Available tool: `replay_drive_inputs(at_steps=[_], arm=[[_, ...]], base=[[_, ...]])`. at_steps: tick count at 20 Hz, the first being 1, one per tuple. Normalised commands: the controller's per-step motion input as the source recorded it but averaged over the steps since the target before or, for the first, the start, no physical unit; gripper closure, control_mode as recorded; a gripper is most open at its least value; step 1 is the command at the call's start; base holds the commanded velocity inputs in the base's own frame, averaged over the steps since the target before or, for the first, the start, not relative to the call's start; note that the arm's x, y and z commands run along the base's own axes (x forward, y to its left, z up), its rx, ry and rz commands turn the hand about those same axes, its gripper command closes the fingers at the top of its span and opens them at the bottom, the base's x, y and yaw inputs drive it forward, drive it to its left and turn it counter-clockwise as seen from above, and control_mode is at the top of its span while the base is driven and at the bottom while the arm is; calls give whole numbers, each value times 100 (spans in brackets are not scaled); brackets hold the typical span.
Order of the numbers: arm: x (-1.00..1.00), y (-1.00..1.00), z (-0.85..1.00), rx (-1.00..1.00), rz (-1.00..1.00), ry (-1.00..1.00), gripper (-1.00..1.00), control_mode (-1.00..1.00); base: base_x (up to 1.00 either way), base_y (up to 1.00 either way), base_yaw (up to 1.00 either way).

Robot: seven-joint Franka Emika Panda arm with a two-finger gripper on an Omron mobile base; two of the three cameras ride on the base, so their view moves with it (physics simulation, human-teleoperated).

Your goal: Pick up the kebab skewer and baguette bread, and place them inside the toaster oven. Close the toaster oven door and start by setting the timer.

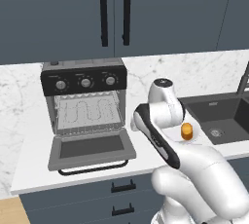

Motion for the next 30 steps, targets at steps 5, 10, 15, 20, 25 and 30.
replay_drive_inputs(at_steps=[5,10,15,20,25,30], arm=[[1,100,1,0,-20,0,100,-100],[1,100,12,1,-19,0,100,-100],[27,100,21,5,-14,10,100,-100],[44,100,11,0,-15,10,100,-100],[45,55,13,0,-1,0,100,-100],[0,26,4,0,0,0,100,-100]], base=[[0,0,0],[0,0,0],[0,0,0],[0,0,0],[0,0,0],[0,0,0]])
